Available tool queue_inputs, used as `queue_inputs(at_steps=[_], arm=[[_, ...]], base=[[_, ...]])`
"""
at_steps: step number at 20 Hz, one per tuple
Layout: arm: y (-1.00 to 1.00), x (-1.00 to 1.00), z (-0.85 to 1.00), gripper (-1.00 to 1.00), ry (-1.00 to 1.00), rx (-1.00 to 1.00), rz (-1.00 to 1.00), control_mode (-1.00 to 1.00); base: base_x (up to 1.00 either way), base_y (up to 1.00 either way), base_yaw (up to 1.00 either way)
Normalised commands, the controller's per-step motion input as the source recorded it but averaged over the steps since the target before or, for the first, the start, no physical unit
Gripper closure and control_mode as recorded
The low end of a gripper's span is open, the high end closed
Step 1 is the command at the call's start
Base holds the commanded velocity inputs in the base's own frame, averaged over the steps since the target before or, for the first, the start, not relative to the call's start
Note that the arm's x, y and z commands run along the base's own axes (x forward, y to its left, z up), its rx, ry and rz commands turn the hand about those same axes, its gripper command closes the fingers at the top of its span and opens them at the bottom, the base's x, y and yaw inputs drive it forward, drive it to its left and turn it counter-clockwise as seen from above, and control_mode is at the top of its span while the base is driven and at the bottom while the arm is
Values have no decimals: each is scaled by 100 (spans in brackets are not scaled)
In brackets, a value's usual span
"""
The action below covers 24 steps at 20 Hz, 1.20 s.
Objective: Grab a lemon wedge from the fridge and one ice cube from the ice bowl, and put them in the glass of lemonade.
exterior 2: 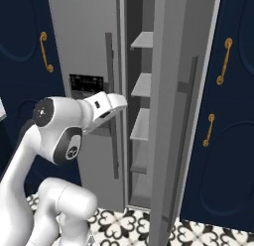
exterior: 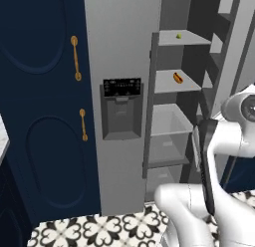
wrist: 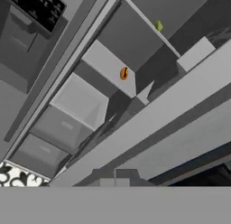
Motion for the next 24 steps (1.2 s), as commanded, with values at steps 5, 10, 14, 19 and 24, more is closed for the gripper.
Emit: queue_inputs(at_steps=[5,10,14,19,24], arm=[[15,41,0,100,6,-10,0,-100],[-17,38,0,-100,0,-5,-1,-100],[-15,40,0,-100,0,-12,-7,-100],[0,59,2,-100,5,-29,-9,-100],[-21,46,10,-100,22,-11,-7,-100]], base=[[0,0,0],[0,0,0],[0,0,0],[0,0,0],[0,0,0]])
